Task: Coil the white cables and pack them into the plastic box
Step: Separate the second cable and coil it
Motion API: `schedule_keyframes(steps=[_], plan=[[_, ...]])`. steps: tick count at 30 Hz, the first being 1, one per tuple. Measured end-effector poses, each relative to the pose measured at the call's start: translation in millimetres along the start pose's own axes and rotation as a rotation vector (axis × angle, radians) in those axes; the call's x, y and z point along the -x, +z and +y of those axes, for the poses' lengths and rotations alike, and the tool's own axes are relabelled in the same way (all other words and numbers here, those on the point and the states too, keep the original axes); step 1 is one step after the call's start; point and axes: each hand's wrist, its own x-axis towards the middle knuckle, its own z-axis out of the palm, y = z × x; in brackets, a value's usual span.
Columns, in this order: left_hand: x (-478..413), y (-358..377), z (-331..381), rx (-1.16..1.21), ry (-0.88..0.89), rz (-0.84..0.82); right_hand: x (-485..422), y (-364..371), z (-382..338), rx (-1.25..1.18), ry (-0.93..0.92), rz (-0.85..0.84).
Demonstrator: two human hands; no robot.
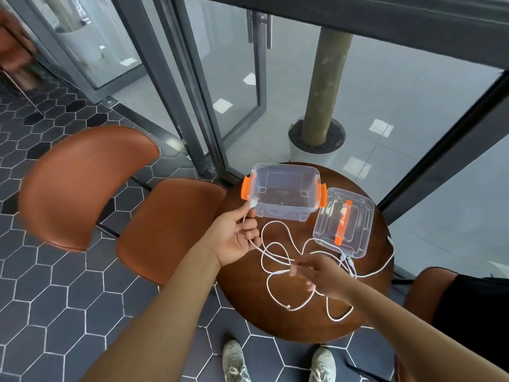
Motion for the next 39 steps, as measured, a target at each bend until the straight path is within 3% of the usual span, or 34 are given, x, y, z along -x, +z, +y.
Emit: schedule_keyframes(steps=[5, 10, 15, 22, 28, 30, 35, 39], plan=[[15, -15, -3, -0.016, 0.043, -0.072, -11, -19, 12, -0.089, 0.178, 0.095], [25, -12, -8, -0.212, -0.041, -0.159, -33, -27, -33, -0.275, 0.278, 0.161], [22, -8, -19, -0.342, -0.055, -0.094, -38, -26, -102, -0.239, 0.081, 0.238], [15, -5, -33, 0.022, 0.102, 0.059, -20, 13, -118, 0.339, -0.274, 0.321], [24, -3, -33, 0.216, 0.106, -0.011, -9, 28, -99, 0.7, -0.473, 0.341], [26, 1, -32, 0.236, 0.132, -0.034, -4, 33, -91, 0.657, -0.46, 0.331], [29, 4, -24, 0.341, 0.228, -0.031, 12, 42, -78, 0.317, -0.476, 0.49], [36, 6, -20, 0.374, 0.268, -0.054, 15, 37, -62, 0.252, -0.467, 0.344]])
